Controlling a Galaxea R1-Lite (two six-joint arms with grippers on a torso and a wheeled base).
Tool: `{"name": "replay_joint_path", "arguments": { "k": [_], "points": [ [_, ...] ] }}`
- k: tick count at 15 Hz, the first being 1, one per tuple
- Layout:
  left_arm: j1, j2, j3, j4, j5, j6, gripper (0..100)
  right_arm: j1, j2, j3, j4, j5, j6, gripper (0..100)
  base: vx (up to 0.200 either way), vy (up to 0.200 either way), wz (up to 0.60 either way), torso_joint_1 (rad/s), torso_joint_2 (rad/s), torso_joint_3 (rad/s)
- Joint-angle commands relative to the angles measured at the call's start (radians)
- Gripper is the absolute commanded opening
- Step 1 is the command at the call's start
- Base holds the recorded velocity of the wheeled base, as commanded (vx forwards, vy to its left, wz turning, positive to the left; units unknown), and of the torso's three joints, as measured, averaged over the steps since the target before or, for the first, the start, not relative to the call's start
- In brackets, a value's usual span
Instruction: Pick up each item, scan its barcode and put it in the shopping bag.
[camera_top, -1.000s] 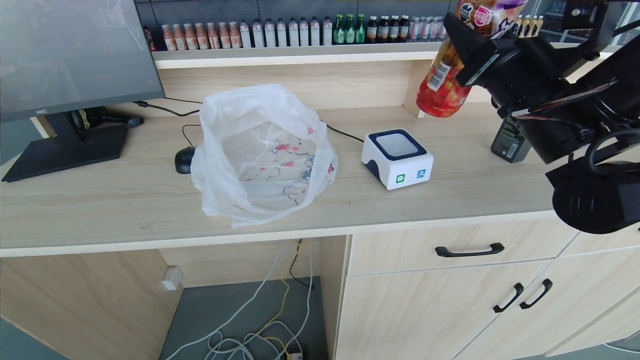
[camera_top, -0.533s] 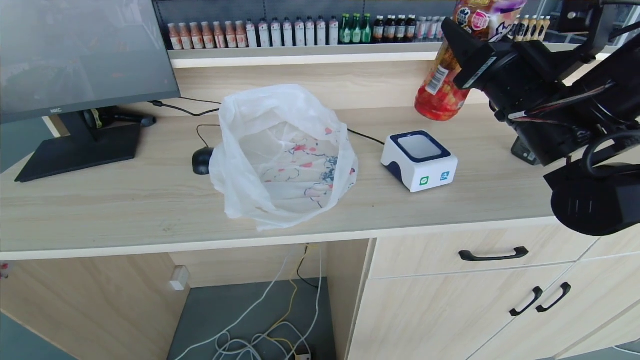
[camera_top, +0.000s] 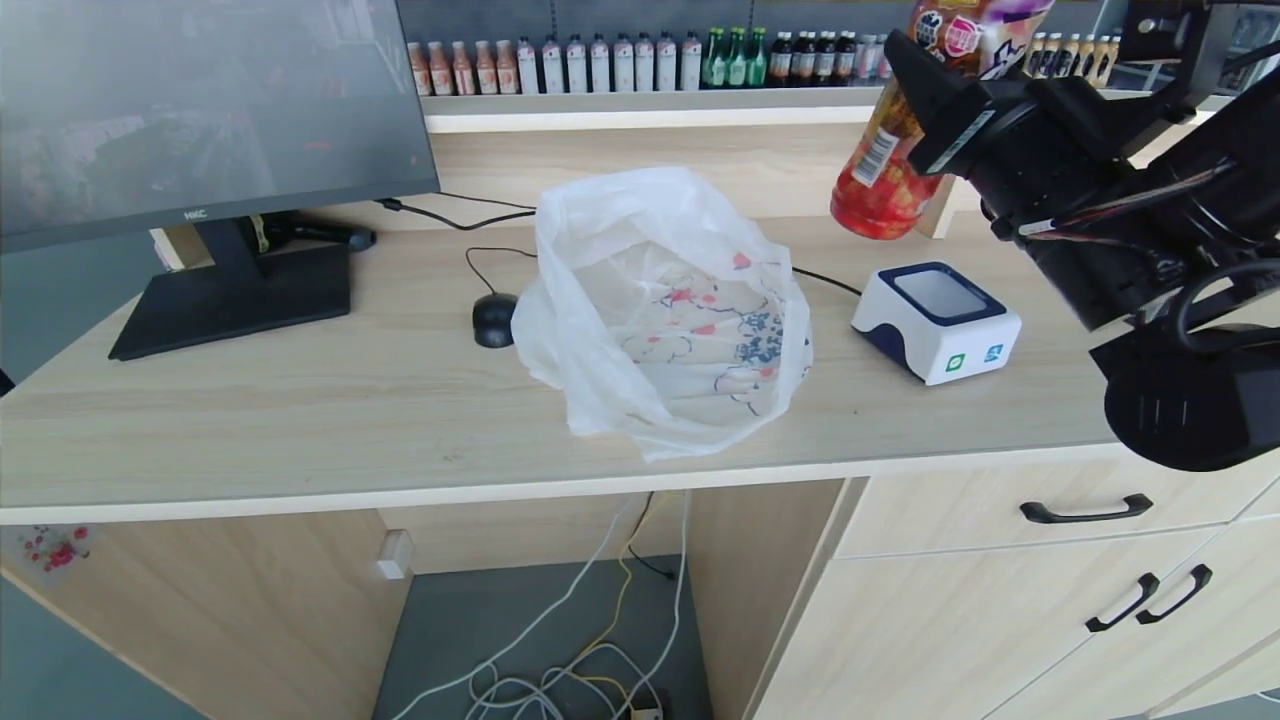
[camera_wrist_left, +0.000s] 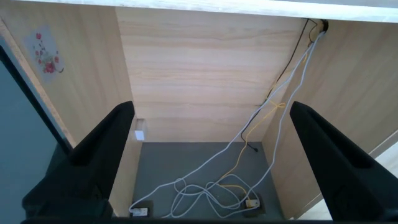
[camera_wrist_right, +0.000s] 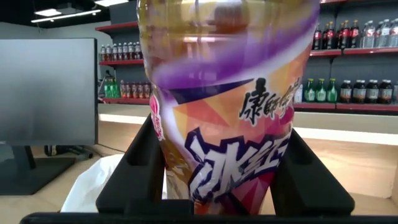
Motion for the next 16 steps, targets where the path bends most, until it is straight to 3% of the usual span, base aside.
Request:
{"name": "replay_joint_path", "arguments": {
  "k": [1, 10, 16],
  "points": [
    [0.0, 0.0, 0.0, 0.0, 0.0, 0.001, 100, 0.0, 0.008, 0.004, -0.002, -0.004, -0.002, 0, 0.0, 0.0, 0.0, 0.0, 0.0, 0.0],
    [0.0, 0.0, 0.0, 0.0, 0.0, 0.001, 100, 0.023, 0.074, -0.02, 0.03, 0.006, -0.014, 0, 0.0, 0.0, 0.0, 0.0, 0.0, 0.0],
    [0.0, 0.0, 0.0, 0.0, 0.0, 0.001, 100, 0.039, 0.172, -0.209, 0.173, 0.006, -0.014, 0, 0.0, 0.0, 0.0, 0.0, 0.0, 0.0]
  ]
}}
